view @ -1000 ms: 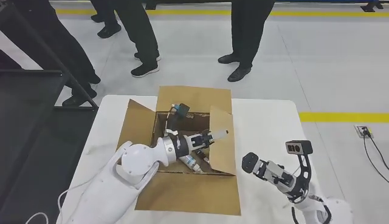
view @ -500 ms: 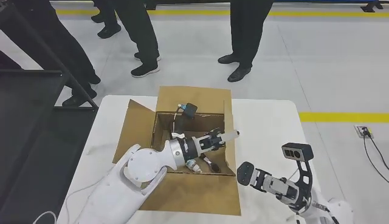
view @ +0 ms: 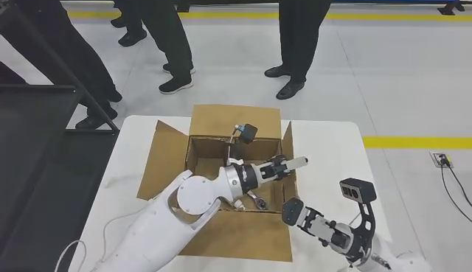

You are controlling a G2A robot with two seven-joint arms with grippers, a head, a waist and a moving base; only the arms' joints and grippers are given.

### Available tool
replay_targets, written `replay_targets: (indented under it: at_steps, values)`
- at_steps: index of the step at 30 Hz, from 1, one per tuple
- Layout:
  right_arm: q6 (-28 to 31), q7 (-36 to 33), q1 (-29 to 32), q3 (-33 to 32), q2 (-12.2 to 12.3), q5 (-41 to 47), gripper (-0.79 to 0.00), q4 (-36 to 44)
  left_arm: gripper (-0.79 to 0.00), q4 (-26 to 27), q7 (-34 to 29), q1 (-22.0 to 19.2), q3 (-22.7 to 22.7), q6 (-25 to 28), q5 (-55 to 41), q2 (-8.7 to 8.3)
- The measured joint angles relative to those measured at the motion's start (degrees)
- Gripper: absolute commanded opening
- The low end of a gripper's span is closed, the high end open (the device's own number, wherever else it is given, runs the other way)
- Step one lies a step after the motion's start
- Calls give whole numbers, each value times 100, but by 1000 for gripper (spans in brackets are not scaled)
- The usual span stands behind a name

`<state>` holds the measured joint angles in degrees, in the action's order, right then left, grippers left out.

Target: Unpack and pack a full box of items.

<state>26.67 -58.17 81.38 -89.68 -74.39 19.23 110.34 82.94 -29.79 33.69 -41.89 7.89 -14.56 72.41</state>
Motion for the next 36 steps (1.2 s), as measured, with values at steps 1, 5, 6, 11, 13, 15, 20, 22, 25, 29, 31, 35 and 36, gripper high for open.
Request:
replay_targets:
  at_steps: [1, 5, 6, 11, 13, 15, 20, 22, 25, 29, 31, 35, 36]
  values:
    - [-1, 91, 33, -9, 4, -81, 0, 17, 0, -92, -25, -59, 45, 14, -12, 35]
    - [-68, 543, 120, -133, 27, -454, 0, 31, 0, -379, -62, -219, 120, 114, -62, 145]
    - [-116, 662, 126, -166, 35, -545, 0, 15, 0, -413, -86, -235, 101, 142, -76, 160]
    - [-379, 1080, 25, -207, 61, -903, 0, -97, 0, -232, -82, -115, -111, 231, 5, 145]
    - [-496, 1223, -58, -187, 69, -982, 0, -134, 0, 29, -26, 34, -302, 260, 120, 93]
    - [-540, 1318, -105, -185, 79, -994, 0, -186, 0, 390, 3, 241, -614, 242, 232, 4]
    - [-552, 1526, -158, -233, 103, -1000, 0, -281, 0, 1465, 29, 939, -1550, 45, 600, -246]
    - [-575, 1571, -214, -241, 116, -1023, 0, -309, 0, 1968, 23, 1301, -1962, -77, 807, -344]
    - [-657, 1577, -340, -229, 136, -1044, 0, -345, 0, 2632, -8, 1809, -2513, -214, 1033, -456]
    - [-835, 1521, -586, -183, 163, -1069, 0, -476, 0, 3301, -32, 2415, -3128, -314, 1258, -560]
    - [-966, 1543, -754, -133, 174, -1133, 0, -601, 0, 3580, -11, 2715, -3438, -332, 1362, -603]
    - [-1102, 1577, -1042, -62, 190, -1114, 0, -893, 0, 3926, 150, 3250, -4025, -313, 1441, -660]
    - [-1126, 1565, -1109, -55, 197, -1098, 0, -985, 0, 3994, 236, 3416, -4222, -286, 1442, -672]
